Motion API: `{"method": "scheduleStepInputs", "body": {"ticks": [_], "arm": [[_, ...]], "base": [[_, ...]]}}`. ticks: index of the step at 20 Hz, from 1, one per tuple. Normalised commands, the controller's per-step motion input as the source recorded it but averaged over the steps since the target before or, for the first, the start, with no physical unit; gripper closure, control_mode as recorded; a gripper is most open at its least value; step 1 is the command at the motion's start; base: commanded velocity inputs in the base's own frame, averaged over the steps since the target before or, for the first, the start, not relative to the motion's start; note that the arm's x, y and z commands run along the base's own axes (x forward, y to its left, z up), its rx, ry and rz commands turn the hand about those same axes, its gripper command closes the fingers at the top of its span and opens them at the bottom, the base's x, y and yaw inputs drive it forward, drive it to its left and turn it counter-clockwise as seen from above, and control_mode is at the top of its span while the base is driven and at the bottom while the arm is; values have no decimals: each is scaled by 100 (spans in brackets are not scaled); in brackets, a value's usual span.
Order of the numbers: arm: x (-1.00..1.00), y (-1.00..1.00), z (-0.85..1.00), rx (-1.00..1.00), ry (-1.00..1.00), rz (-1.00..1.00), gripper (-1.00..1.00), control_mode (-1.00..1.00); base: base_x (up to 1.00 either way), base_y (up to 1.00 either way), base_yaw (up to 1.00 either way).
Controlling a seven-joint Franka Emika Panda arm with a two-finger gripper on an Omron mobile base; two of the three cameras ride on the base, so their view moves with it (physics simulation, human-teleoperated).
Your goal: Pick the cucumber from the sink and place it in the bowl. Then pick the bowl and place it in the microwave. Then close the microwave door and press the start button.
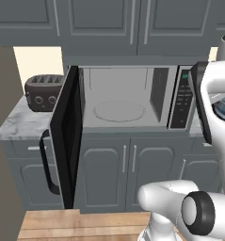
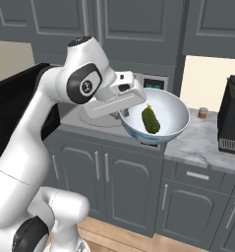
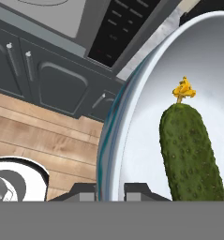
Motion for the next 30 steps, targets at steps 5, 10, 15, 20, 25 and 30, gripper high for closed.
{"method": "scheduleStepInputs", "body": {"ticks": [5, 10, 15, 20, 25, 30], "arm": [[0, 0, 0, 0, 0, 0, 100, 100], [0, 0, 0, 0, 0, 0, 100, -100], [-4, 41, -49, 0, 1, 28, 100, -100], [16, 65, -72, 0, 5, 62, 100, -100], [49, 46, -40, -1, 0, 66, 100, -100], [94, 42, -8, -3, 3, 45, 100, -100]], "base": [[-2, 0, -1], [-2, -1, -1], [0, 0, 0], [0, 0, 0], [0, 0, 0], [0, 0, 0]]}}
